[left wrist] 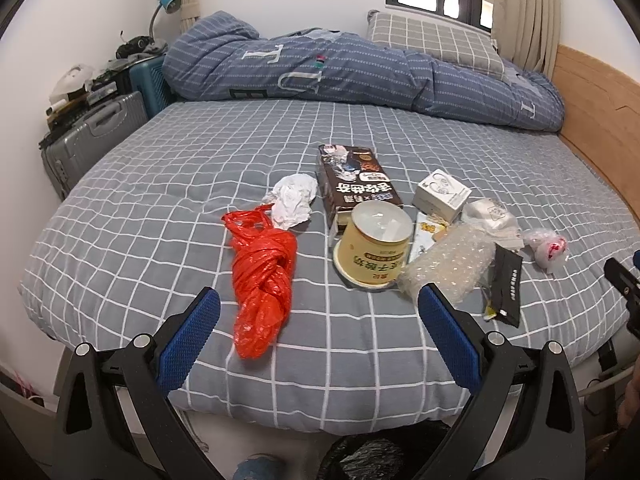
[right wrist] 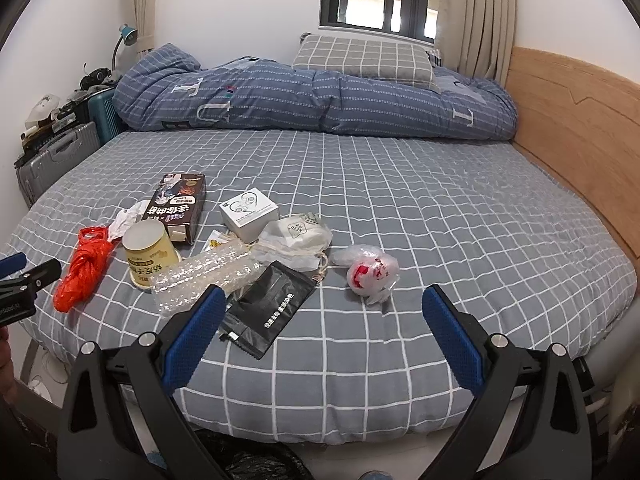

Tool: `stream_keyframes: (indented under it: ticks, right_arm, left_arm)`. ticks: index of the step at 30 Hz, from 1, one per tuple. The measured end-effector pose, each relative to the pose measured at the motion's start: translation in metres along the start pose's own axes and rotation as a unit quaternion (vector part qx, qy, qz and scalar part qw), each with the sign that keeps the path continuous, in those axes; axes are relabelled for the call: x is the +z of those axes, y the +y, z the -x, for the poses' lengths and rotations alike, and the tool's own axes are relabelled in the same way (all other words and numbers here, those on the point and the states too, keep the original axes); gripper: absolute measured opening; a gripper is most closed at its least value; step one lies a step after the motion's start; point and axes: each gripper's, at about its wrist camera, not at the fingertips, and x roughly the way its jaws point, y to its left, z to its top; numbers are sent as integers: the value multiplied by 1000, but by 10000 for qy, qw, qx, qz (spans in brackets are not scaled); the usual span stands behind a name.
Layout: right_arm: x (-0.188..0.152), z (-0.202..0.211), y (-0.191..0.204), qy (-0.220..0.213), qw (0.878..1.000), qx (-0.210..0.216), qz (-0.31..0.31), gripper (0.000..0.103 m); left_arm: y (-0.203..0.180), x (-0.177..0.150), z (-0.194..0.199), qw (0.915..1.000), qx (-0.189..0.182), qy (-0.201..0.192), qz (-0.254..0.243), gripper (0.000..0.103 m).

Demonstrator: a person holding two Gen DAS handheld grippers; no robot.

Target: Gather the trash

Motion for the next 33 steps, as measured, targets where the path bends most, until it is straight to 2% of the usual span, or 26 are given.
stream_keyframes:
  ticks: [6, 8, 9, 11, 12, 15, 22, 28, 31, 33]
  right_arm:
    - [3, -34, -11, 165, 9991, -371, 104, 95]
    - [1, -45, -16, 235, 9985, -475, 156, 95]
    - [2, -51, -20, 282, 9981, -523, 149, 95]
    - [1, -58, -27, 357, 9978, -548, 95, 95]
    - [1, -63, -32, 397, 9976, -568, 46, 95]
    - [2, -74, -38, 488, 9970, -605, 20, 95]
    - [5, -113, -44, 780, 9953, -580, 10, 95]
    - [7, -133, -42, 844, 9947, -590, 65, 95]
    - [6, -146, -45, 964, 9938, -556, 26, 89]
    - [5, -153, -46, 1033, 9933, -508, -19, 87]
  left_arm:
    - [23, 4, -41, 9987, 228, 440, 69, 97]
    - [31, 7, -55, 9983, 291, 493, 109, 97]
    - [34, 10, -60, 9990, 230, 330, 181, 97]
    - [38, 14, -72, 9987, 191, 446, 132, 97]
    - [40, 14, -82, 9977, 126, 650, 154, 97]
    - [45, 18, -93, 9971, 233, 714, 132, 97]
    - [47, 24, -115, 9962, 175, 837, 152, 97]
    - [51, 23, -131, 9943, 96, 1041, 224, 90]
    - [50, 20, -134, 9941, 145, 1071, 136, 82]
    - [50, 18, -138, 9931, 91, 1157, 141, 67]
